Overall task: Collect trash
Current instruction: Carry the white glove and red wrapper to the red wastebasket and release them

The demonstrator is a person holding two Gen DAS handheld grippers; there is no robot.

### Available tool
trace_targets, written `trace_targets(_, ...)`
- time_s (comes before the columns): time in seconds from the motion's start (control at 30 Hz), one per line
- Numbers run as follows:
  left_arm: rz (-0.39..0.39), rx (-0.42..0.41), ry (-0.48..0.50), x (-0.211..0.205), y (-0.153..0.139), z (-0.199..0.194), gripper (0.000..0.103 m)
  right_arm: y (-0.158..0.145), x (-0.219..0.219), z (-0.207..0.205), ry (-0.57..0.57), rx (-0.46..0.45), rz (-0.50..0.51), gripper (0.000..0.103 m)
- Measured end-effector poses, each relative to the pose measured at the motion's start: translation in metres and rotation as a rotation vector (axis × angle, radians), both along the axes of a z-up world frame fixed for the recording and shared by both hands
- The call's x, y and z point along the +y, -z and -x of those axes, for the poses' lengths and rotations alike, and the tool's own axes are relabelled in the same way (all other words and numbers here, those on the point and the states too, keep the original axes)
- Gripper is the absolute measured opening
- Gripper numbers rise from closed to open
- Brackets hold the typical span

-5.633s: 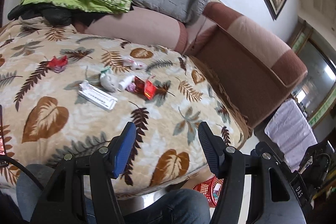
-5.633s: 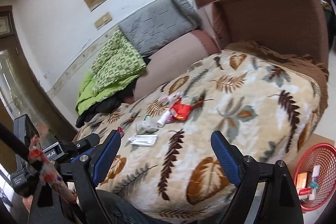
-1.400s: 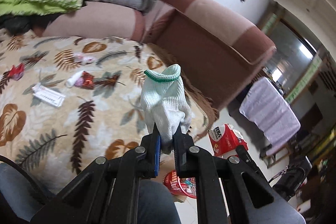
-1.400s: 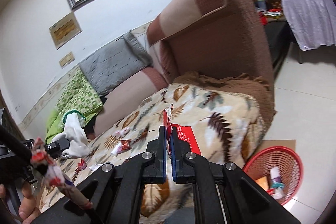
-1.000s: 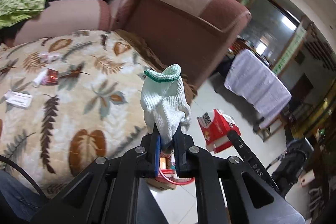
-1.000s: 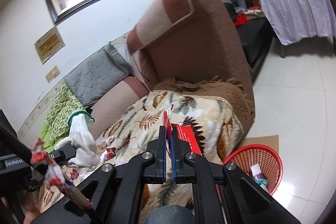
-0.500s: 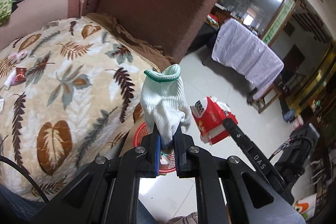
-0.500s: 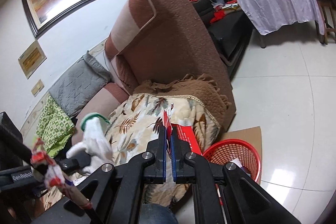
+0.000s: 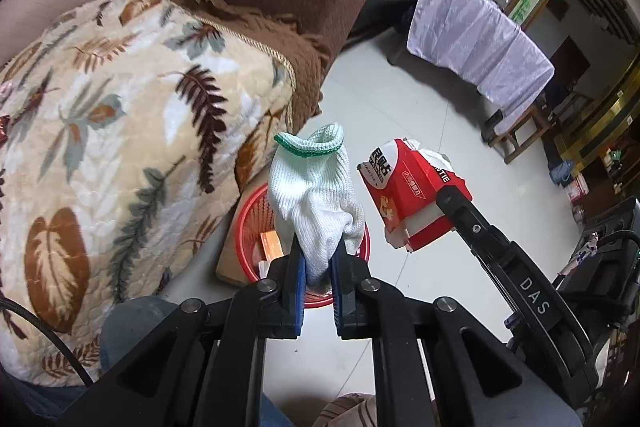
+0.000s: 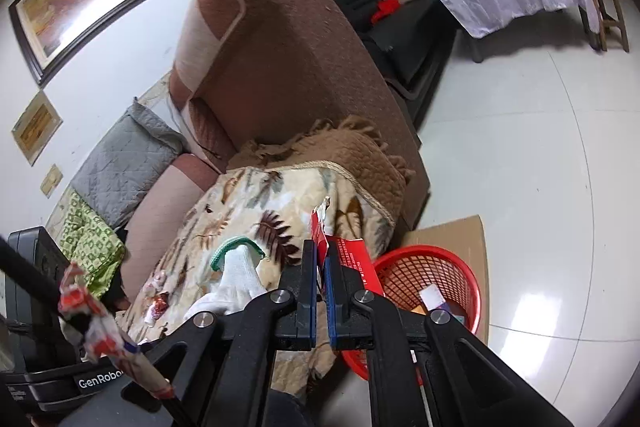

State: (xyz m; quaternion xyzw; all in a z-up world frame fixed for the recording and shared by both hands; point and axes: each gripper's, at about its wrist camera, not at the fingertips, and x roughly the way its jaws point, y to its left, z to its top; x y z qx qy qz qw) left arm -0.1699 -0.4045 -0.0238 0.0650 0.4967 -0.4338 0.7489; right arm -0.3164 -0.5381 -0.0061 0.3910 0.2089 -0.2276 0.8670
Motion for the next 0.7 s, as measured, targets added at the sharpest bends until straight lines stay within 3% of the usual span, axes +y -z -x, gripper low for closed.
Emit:
trace_targets(0.27, -0.056, 0.050, 0.022, -0.031, 0.037, -0.006, 0.010, 0.028, -0.018, -0.001, 0.010, 0.012, -0.069, 0.004)
trace_targets(0.4, -0.089, 0.074, 0.016, -0.038, 0.051, -0.011, 0.019, 0.037, -0.027, -0.004, 0.022, 0.010, -0.112, 0.010)
trace_targets(0.47, -0.094, 0.094, 0.012, -0.039, 0.056, -0.015, 0.029, 0.042, -0.030, -0.002, 0.036, 0.003, -0.137, 0.022)
trace_targets(0.53, -0.093, 0.112, -0.004, -0.036, 0.060, -0.020, 0.047, 0.042, -0.031, 0.000, 0.054, 0.002, -0.140, 0.045)
trace_targets(0.7, -0.064, 0.120, -0.033, -0.019, 0.048, -0.029, 0.048, 0.026, -0.025, -0.001, 0.040, -0.028, -0.112, 0.047)
